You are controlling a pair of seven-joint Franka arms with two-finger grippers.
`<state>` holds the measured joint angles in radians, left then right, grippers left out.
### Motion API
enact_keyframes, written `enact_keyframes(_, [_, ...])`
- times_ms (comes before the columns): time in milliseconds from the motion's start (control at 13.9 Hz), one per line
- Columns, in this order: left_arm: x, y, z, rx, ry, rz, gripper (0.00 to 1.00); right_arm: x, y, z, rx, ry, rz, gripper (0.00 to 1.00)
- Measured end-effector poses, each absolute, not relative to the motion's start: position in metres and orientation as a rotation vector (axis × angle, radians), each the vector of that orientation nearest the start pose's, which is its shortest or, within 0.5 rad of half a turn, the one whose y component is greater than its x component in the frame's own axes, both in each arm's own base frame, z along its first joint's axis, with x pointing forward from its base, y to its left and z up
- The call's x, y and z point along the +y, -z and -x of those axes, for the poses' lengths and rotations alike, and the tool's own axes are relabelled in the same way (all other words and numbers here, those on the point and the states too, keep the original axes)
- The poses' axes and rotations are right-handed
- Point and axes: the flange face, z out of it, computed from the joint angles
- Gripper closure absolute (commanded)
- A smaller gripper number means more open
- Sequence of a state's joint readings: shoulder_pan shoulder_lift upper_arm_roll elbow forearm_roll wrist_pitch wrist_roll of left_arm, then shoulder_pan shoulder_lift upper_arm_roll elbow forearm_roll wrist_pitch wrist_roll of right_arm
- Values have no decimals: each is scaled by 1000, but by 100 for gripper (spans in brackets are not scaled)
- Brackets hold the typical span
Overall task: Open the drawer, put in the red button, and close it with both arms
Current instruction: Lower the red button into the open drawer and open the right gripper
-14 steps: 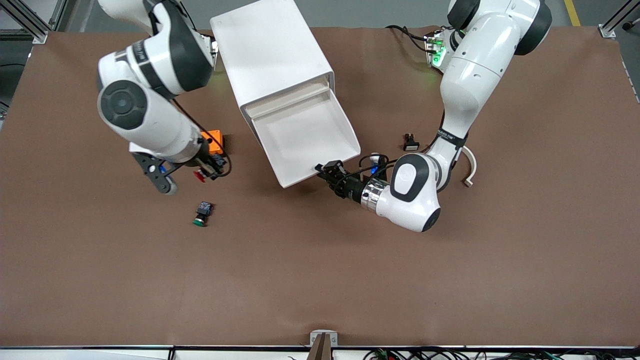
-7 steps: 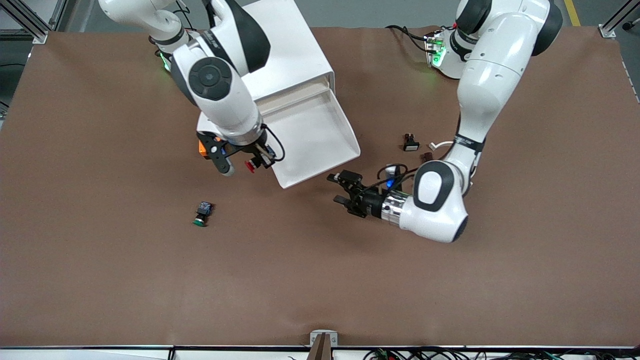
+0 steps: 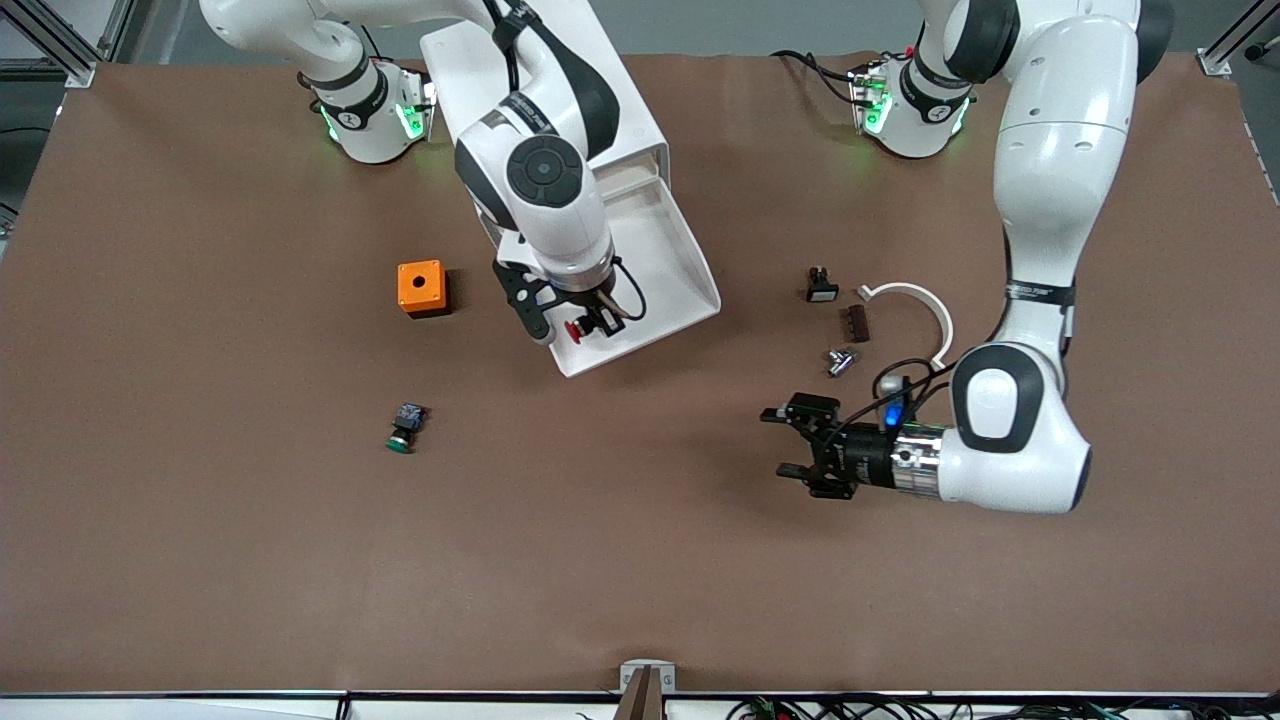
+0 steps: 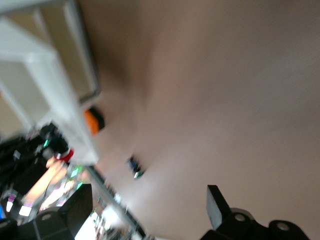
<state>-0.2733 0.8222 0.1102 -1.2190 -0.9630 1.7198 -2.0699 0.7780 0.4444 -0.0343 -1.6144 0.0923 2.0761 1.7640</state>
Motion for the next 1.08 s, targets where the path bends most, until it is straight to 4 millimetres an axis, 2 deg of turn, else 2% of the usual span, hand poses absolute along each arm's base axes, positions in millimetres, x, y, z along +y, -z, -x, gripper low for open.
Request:
enact_keyframes(72, [-210, -285, -705, 2467, 1216, -1354, 0, 470, -366, -491, 1584, -89, 2668, 100])
enact_keyframes(215, [-206, -278, -700, 2474, 1070, -1561, 0, 479, -360, -485, 1623, -89, 2647, 1])
enact_keyframes(503, [-216, -284, -692, 2275, 832, -1998, 0, 490, -357, -484, 1649, -87, 2625, 0])
enact_keyframes(718, [-248, -286, -684, 1999, 689, -2303, 0, 481, -373, -497, 1511, -83, 2720, 0])
enact_keyframes(790, [-265, -285, -680, 1900, 636, -2392, 0, 470, -379, -506, 1426, -95, 2791, 0])
enact_keyframes(934, [-303, -283, -668, 1714, 520, -2553, 0, 436, -395, -531, 1205, -139, 2940, 0])
enact_keyframes(1077, [-344, -279, -651, 1509, 437, -2691, 0, 380, -417, -559, 965, -201, 3055, 0])
